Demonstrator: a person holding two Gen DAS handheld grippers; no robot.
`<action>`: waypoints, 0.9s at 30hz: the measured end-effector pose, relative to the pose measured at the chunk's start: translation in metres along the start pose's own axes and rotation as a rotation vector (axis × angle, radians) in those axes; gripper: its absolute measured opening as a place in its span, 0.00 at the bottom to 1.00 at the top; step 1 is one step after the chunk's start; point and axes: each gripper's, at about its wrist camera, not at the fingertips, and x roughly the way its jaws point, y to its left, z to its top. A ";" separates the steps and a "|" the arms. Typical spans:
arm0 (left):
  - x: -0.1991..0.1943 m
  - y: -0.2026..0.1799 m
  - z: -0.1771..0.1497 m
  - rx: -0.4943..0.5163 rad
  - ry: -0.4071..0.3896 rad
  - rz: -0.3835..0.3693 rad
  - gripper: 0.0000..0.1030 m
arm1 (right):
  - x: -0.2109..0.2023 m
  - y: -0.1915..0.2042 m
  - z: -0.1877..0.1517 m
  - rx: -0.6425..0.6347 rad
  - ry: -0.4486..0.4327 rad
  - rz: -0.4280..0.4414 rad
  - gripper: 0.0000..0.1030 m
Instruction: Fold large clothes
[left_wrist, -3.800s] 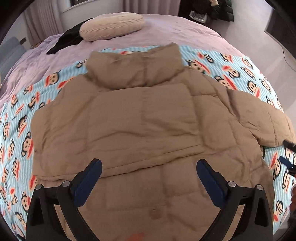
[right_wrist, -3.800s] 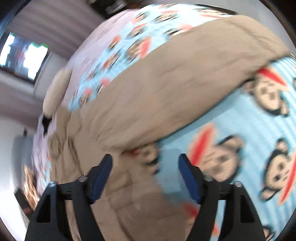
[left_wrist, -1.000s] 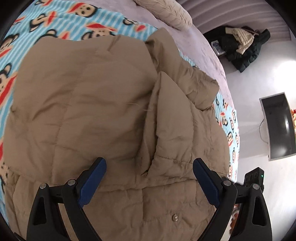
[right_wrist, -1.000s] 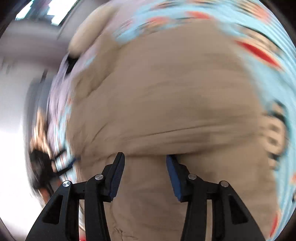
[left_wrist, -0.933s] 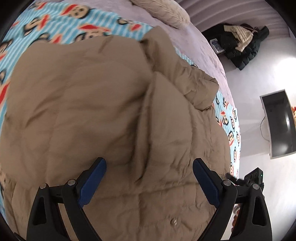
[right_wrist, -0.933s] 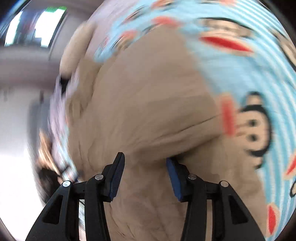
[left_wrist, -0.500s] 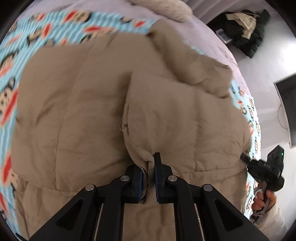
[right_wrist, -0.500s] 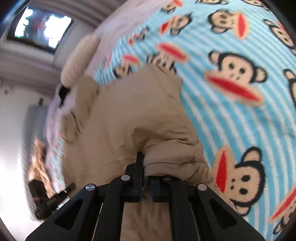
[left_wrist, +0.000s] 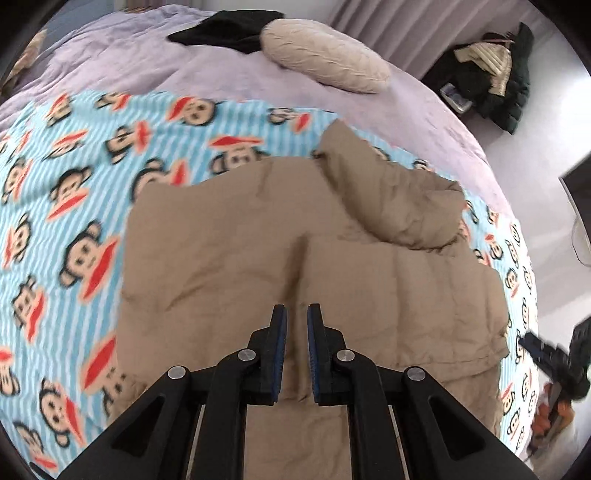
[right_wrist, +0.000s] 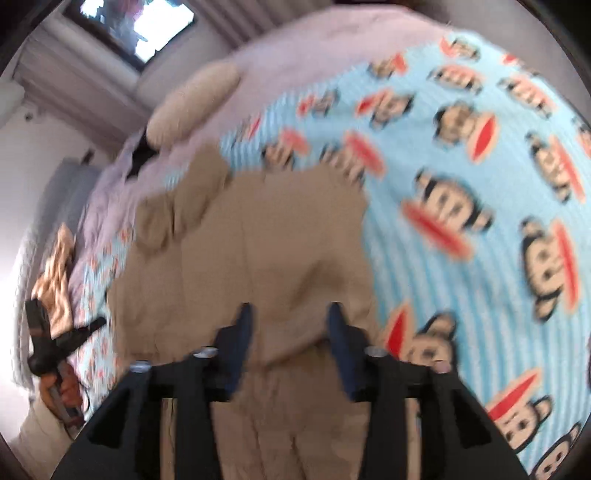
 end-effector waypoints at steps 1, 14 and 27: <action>0.007 -0.009 0.002 0.010 0.007 -0.007 0.12 | 0.004 -0.002 0.008 0.031 -0.015 -0.007 0.52; 0.091 -0.040 0.002 0.142 0.028 0.103 0.12 | 0.100 -0.023 0.072 0.167 0.082 0.054 0.15; 0.036 -0.048 -0.005 0.200 -0.017 0.061 0.12 | 0.038 0.012 0.028 -0.116 0.006 -0.121 0.15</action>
